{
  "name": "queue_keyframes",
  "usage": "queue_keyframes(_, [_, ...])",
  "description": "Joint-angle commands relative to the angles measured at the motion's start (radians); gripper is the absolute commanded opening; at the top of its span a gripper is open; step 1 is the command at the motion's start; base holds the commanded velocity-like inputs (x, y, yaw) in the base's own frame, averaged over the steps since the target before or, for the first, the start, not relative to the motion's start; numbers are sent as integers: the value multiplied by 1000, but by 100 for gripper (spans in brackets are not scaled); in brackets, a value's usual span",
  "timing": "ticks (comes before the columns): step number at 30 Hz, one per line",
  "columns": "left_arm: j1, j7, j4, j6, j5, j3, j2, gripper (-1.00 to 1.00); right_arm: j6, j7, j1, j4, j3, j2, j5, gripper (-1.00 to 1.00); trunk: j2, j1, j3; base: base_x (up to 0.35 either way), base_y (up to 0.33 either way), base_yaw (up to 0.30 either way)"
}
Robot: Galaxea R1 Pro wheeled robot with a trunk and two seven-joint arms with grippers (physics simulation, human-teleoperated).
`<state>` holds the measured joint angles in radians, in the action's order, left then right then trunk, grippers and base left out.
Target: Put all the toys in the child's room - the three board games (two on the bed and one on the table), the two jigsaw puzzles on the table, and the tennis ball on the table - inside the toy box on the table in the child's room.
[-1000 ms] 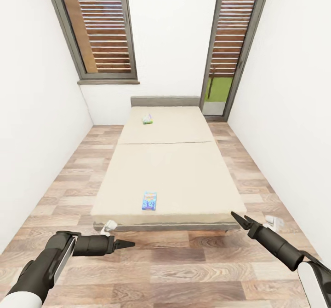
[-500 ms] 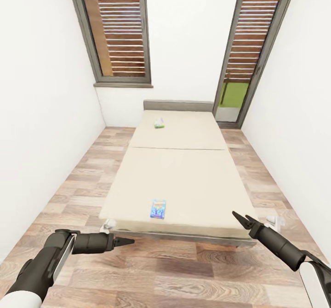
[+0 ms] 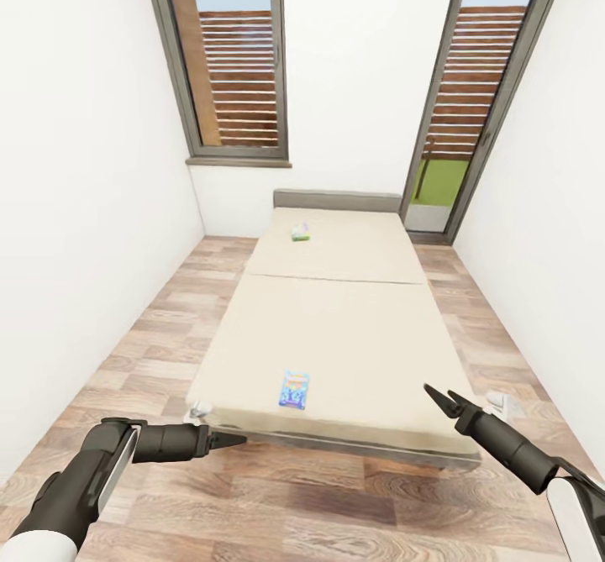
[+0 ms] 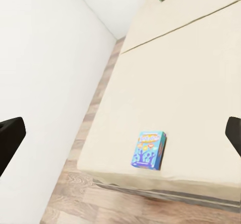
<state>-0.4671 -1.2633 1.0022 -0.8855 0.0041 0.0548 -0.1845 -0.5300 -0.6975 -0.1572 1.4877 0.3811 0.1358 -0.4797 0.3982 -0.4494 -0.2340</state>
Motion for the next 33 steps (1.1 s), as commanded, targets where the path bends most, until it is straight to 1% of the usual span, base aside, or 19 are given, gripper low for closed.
queue_keyframes(1, [-1, -3, 0, -10, 0, 1, 0, 100, -5, -3, -1, 0, 1, 0, -7, 100, 2, -1, 0, 9, -14, 78])
queue_keyframes(13, [-1, -2, 1, -10, 0, 0, 0, 100, 3, -15, -1, -4, 1, 1, -7, 100, 2, -1, 19, 2, -4, 65])
queue_keyframes(33, [-1, -2, 1, -10, -1, 2, -2, 100, 5, -15, -1, -12, 2, 2, -7, 100, 2, -1, 52, 13, 0, 5])
